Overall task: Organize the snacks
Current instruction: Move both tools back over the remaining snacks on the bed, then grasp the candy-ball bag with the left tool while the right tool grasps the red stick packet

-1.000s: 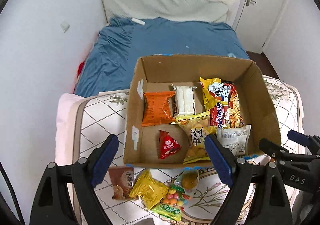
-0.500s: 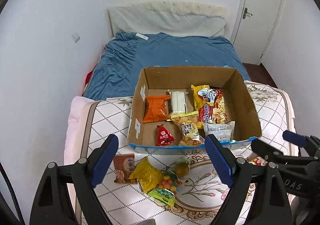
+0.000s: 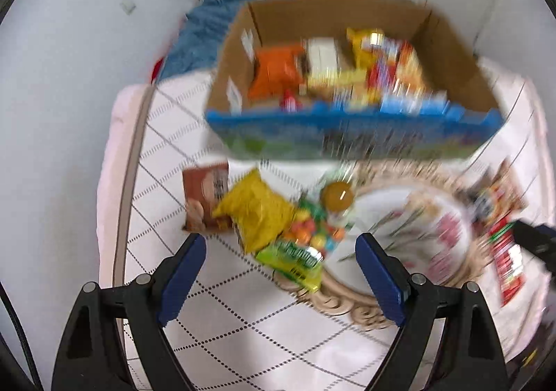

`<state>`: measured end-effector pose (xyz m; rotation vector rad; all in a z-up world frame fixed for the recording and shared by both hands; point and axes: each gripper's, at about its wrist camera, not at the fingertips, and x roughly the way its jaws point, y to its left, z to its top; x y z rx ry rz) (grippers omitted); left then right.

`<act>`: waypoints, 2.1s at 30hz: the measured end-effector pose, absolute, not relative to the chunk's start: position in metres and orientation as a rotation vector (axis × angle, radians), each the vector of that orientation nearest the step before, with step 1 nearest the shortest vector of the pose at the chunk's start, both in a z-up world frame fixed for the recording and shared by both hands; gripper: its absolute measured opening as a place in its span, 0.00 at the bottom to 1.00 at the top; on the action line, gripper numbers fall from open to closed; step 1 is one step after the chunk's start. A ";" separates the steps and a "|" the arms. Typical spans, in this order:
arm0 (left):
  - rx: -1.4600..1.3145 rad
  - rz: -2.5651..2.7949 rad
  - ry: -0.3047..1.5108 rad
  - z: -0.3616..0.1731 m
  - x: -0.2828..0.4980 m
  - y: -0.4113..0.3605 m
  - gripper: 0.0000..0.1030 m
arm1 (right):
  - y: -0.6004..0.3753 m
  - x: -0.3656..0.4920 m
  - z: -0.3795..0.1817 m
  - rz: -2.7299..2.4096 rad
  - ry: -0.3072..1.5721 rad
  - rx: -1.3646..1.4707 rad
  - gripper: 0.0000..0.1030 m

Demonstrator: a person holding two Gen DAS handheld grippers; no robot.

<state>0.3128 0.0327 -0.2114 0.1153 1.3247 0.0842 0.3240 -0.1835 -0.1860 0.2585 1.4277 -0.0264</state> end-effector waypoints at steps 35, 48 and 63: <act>0.269 -0.069 1.567 -0.301 0.361 0.013 0.85 | -0.187 0.304 -0.325 -0.052 1.726 0.304 0.70; 0.426 -0.103 1.572 -0.319 0.356 -0.011 0.71 | -0.153 0.337 -0.337 -0.015 1.738 0.104 0.56; 0.036 -0.050 1.658 -0.300 0.315 0.026 0.58 | -0.192 0.340 -0.348 0.061 1.871 0.339 0.56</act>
